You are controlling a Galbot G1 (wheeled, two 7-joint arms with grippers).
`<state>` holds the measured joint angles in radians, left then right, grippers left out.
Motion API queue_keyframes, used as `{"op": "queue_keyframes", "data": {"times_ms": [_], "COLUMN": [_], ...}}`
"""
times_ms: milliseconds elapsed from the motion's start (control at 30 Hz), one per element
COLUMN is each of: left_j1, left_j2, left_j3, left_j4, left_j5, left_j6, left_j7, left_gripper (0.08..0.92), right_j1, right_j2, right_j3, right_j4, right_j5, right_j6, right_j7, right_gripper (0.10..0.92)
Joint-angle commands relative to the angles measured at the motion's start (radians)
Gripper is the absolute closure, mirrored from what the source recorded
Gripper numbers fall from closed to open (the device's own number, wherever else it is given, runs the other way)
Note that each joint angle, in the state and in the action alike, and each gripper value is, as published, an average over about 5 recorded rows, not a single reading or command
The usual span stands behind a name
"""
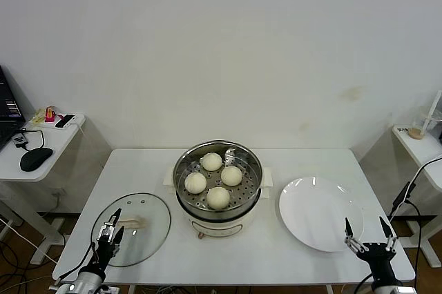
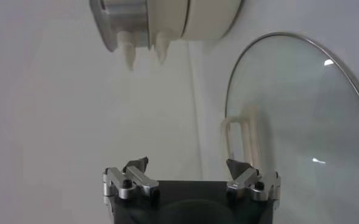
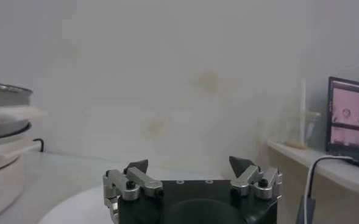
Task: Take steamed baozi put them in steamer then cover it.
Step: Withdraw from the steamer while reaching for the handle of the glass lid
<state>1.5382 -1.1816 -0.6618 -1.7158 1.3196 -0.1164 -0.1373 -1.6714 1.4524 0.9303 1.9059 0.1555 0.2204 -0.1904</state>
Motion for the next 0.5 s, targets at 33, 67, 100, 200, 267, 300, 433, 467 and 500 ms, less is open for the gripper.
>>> {"op": "queue_keyframes", "data": {"times_ms": [33,67,100,200,267,300,433,467,500], "left_j1": [-0.074,-0.083,-0.093,-0.123,-0.141,-0.149,-0.179,-0.186,-0.192], "left_j2": [0.003,0.004,0.005,0.010,0.011,0.011,0.011,0.010,0.010], "left_j3": [0.033,0.036,0.038,0.043,0.046,0.047,0.050,0.051,0.051], "left_j4": [0.065,0.072,0.081,0.109,0.125,0.133,0.169,0.178,0.187], "left_j5": [0.032,0.031,0.030,0.025,0.023,0.021,0.013,0.011,0.008], "left_j6": [0.000,0.000,0.000,0.000,0.001,0.001,0.001,0.001,0.000], "left_j7": [0.007,0.007,0.007,0.005,0.004,0.004,0.003,0.003,0.002], "left_gripper": [0.177,0.177,0.177,0.177,0.177,0.177,0.177,0.177,0.177], "right_j1": [-0.023,-0.024,-0.024,-0.025,-0.025,-0.024,-0.018,-0.017,-0.017], "right_j2": [0.021,0.021,0.021,0.020,0.019,0.019,0.018,0.018,0.018], "right_j3": [0.009,0.009,0.010,0.013,0.016,0.017,0.021,0.022,0.022], "right_j4": [0.005,0.004,0.002,-0.005,-0.011,-0.015,-0.027,-0.029,-0.029], "right_j5": [-0.013,-0.015,-0.016,-0.019,-0.018,-0.019,-0.021,-0.021,-0.022], "right_j6": [0.009,0.010,0.010,0.012,0.012,0.012,0.013,0.012,0.012], "right_j7": [-0.002,-0.004,-0.005,-0.008,-0.007,-0.006,-0.002,-0.002,-0.002], "right_gripper": [0.203,0.203,0.203,0.203,0.203,0.203,0.203,0.203,0.203]}}
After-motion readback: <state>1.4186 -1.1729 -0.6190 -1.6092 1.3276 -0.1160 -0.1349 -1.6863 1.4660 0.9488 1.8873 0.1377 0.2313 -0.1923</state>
